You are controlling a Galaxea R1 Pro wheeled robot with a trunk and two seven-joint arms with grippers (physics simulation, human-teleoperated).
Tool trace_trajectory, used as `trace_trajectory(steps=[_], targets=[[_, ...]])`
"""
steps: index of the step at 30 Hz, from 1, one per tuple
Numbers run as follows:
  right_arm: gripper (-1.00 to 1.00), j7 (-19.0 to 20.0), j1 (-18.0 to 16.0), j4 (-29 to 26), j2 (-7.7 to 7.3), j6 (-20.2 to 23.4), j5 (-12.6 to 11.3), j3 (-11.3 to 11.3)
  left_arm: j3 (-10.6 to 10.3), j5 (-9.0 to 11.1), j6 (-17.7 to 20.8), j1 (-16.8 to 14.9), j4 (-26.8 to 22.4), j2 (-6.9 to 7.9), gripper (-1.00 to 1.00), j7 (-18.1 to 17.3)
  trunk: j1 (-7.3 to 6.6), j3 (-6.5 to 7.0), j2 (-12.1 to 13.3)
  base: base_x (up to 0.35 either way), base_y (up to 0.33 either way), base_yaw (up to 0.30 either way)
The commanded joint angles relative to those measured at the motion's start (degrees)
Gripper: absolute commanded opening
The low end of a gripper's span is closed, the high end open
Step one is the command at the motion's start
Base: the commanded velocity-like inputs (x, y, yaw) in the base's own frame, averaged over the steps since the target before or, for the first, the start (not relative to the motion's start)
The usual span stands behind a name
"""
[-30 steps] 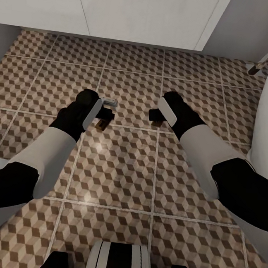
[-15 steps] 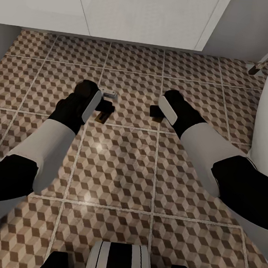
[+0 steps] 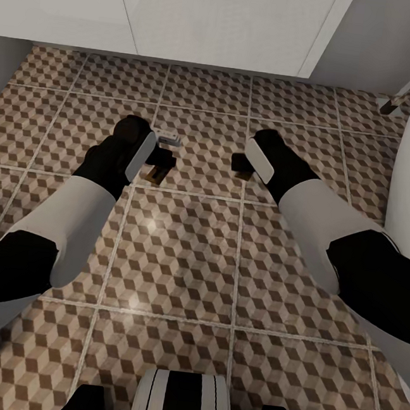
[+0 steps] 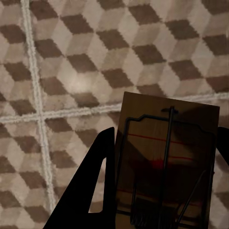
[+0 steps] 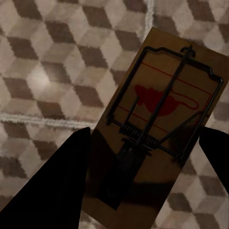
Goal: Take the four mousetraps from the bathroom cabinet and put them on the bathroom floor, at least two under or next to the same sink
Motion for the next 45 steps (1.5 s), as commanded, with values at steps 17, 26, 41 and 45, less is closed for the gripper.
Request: trace_trajectory(steps=[17,26,41,45], targets=[[-1.00,-0.58,-0.87,1.50,0.00,-3.48,-0.56,0.28,-0.15,0.51,-0.82,-0.11,1.39,-0.39,-1.00,0.52,-0.01,-0.03,-0.01,0.021,0.010,0.000],[-1.00,-0.59,-0.90,1.87,0.00,-3.60,-0.54,0.33,-0.14,0.45,-1.29,-0.11,1.61,-0.66,-1.00,0.59,-0.01,-0.03,-0.01,0.040,0.029,0.000],[-1.00,-0.59,-0.90,2.28,0.00,-3.61,-0.56,0.49,-0.14,0.44,-1.37,-0.11,1.63,-0.79,-1.00,0.60,-0.01,-0.03,-0.01,0.066,0.055,0.000],[-1.00,-0.59,-0.90,2.29,0.00,-3.61,-0.56,0.51,-0.14,0.45,-1.42,-0.11,1.65,-0.79,-1.00,0.60,-0.01,-0.03,-0.01,0.096,0.087,0.000]])
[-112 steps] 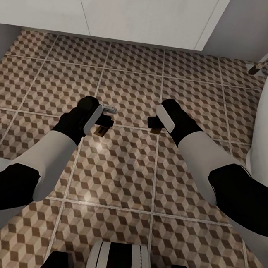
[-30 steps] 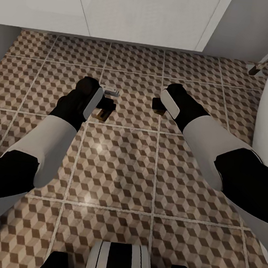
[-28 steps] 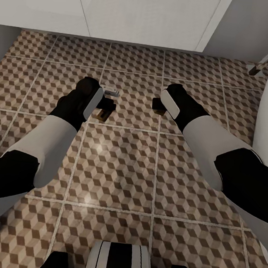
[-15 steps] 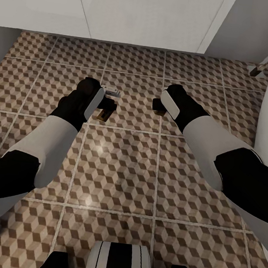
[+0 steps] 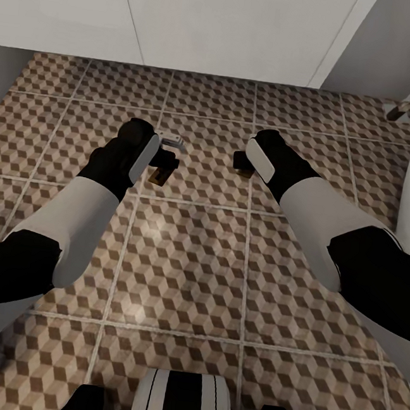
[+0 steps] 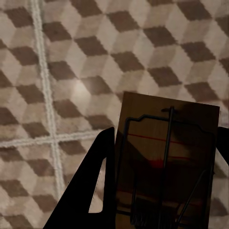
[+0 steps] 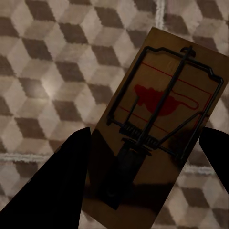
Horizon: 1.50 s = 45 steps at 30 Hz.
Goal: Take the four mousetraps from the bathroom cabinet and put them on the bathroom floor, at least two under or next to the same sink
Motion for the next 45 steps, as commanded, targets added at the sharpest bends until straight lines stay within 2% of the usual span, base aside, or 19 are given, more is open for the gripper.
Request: trace_trajectory(steps=[1,17,34,45], targets=[[-1.00,-0.48,-0.05,-0.02,0.00,0.13,-0.55,0.30,-0.17,0.54,0.19,-0.03,-0.04,0.03,-1.00,0.51,0.00,-0.03,-0.01,0.053,0.048,0.000],[-1.00,-0.48,-0.04,0.05,0.00,0.13,-0.51,0.32,-0.18,0.50,0.18,-0.03,-0.05,-0.11,-1.00,0.51,0.00,-0.03,-0.01,0.069,0.028,0.000],[-1.00,-0.48,-0.05,0.42,0.00,0.13,-0.47,0.37,-0.18,0.47,0.10,-0.03,-0.03,-0.22,-1.00,0.51,0.00,-0.03,-0.01,0.168,-0.017,0.000],[-1.00,-0.48,-0.05,0.43,0.00,0.13,-0.46,0.39,-0.18,0.44,-0.16,-0.03,-0.05,-0.29,-1.00,0.51,0.00,-0.03,-0.01,0.029,-0.023,0.000]])
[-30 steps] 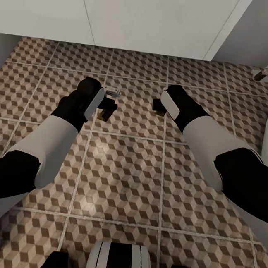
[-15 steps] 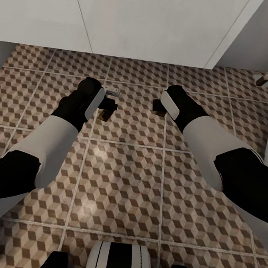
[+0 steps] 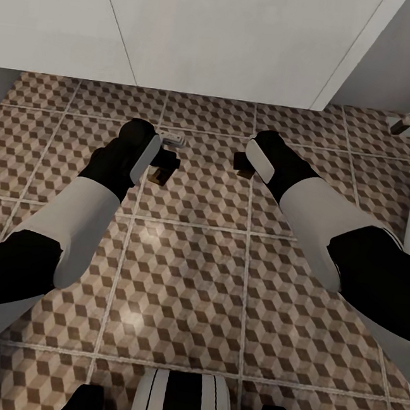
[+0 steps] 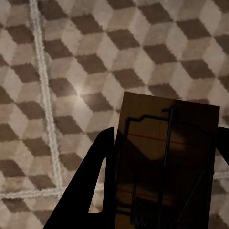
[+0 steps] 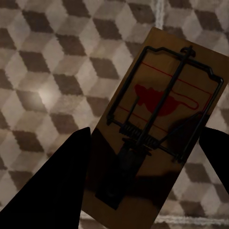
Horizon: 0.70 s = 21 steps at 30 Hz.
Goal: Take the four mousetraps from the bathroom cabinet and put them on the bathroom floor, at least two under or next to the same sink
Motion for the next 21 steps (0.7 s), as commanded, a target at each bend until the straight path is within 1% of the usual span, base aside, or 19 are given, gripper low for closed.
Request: trace_trajectory(steps=[1,8,15,21], targets=[[-1.00,-0.50,-0.04,-0.02,0.00,0.11,-0.58,0.29,-0.17,0.52,0.19,-0.03,-0.04,0.00,-1.00,0.51,-0.01,-0.03,-0.01,0.012,0.003,0.000],[-1.00,-0.50,-0.04,-0.02,0.00,0.11,-0.58,0.29,-0.17,0.50,0.17,-0.03,-0.03,0.00,-1.00,0.51,-0.01,-0.03,-0.01,0.070,0.047,0.000],[-1.00,-0.50,-0.04,-0.02,0.00,0.11,-0.58,0.29,-0.17,0.60,0.06,-0.03,-0.05,-0.06,-1.00,0.51,-0.01,-0.03,-0.01,0.012,0.007,0.000],[-1.00,-0.50,-0.04,-0.02,0.00,0.11,-0.58,0.30,-0.17,0.60,-0.90,-0.03,-0.07,-0.08,-1.00,0.52,-0.01,-0.03,-0.01,0.001,0.001,0.000]])
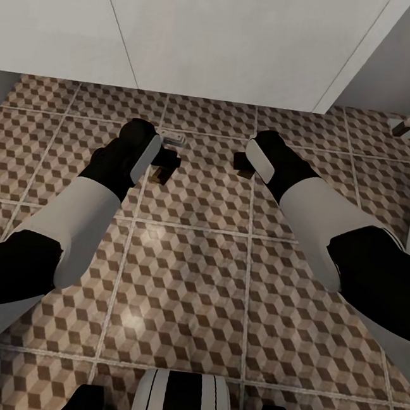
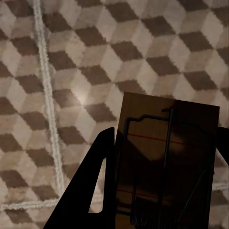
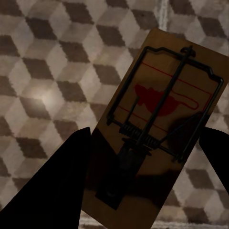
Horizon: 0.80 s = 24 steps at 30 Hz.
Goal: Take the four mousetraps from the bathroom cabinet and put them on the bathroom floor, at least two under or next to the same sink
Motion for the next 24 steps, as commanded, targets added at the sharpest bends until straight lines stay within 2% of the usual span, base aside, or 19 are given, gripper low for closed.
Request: trace_trajectory(steps=[1,6,12,18,24], targets=[[-1.00,-0.50,-0.04,-0.02,0.00,0.11,-0.58,0.28,-0.17,0.53,0.11,-0.03,-0.04,0.03,-1.00,0.51,-0.01,-0.03,-0.01,0.000,0.000,0.000],[-1.00,-0.50,-0.04,-0.04,0.00,0.11,-0.58,0.33,-0.17,0.56,-0.16,-0.03,-0.01,0.02,-1.00,0.50,-0.01,-0.03,-0.01,0.000,0.000,0.000],[-1.00,-0.50,-0.06,-0.09,0.00,0.11,-0.58,0.36,-0.17,0.58,-0.74,-0.03,0.30,0.05,-1.00,0.44,0.15,-1.36,-0.09,0.000,0.000,0.000],[-1.00,-0.50,-0.23,-0.05,0.00,0.11,-0.58,0.36,-0.17,0.65,-3.59,-0.03,3.26,0.05,-1.00,0.42,0.30,-2.69,-0.17,0.000,0.000,0.000],[-1.00,-0.50,-0.54,-0.03,0.00,0.17,-0.58,0.36,-0.17,0.75,-6.37,-0.03,5.84,0.02,-1.00,0.45,0.30,-2.69,-0.17,0.000,0.000,0.000]])
